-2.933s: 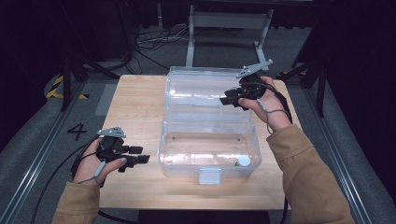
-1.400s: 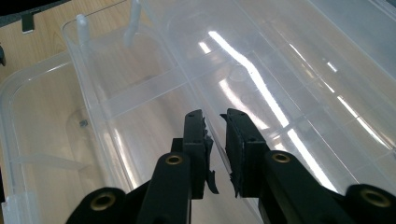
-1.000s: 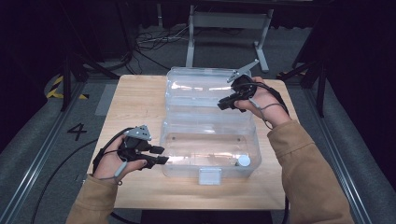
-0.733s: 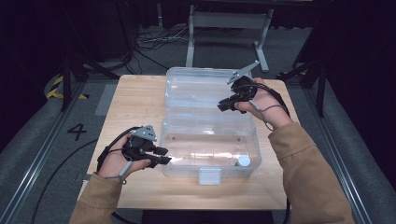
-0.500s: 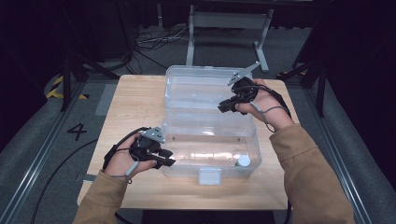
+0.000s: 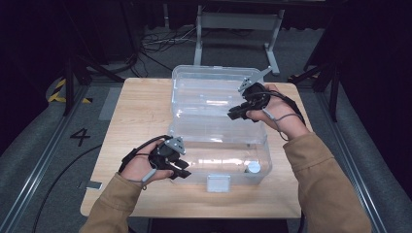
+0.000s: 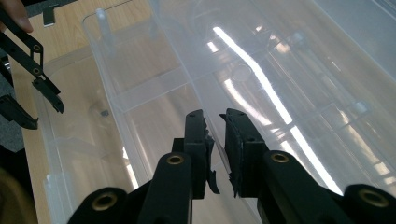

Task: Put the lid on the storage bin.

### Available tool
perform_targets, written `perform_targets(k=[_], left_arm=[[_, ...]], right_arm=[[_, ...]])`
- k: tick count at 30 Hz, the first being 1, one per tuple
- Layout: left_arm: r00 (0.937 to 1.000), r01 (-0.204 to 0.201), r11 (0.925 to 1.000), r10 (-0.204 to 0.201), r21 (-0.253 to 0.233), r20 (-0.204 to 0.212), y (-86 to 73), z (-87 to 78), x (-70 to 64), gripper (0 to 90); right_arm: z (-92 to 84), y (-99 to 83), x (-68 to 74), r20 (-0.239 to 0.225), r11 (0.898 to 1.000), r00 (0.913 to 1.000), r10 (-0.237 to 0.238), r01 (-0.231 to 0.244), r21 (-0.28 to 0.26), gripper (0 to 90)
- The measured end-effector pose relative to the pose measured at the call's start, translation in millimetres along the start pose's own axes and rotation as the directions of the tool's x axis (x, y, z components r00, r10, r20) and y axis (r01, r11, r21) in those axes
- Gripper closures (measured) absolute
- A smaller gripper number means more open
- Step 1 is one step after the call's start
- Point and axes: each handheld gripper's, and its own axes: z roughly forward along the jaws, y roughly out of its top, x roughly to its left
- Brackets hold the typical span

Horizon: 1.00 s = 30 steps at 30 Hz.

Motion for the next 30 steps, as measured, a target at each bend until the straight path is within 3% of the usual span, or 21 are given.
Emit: perform_targets(k=[9,13,30], left_arm=[[0.9997,-0.008,0.999,0.007,0.045,0.024,0.7,10.8,2.1,69.2],[0.9995,-0.004,0.9979,0.002,0.064,0.03,0.4,14.6,2.2,76.0],[0.9999,0.0,0.9977,-0.001,0.067,0.016,0.0,15.7,0.6,78.1]], right_arm=[[-1.5,-0.7,4.0,-0.009,1.0,0.9999,-0.007,0.007,0.003,79.6],[-1.8,-1.0,5.4,-0.013,1.0,0.9999,-0.01,0.01,0.002,80.2],[-4.9,-3.5,12.8,-0.02,1.0,0.9996,-0.02,0.02,0.009,80.8]])
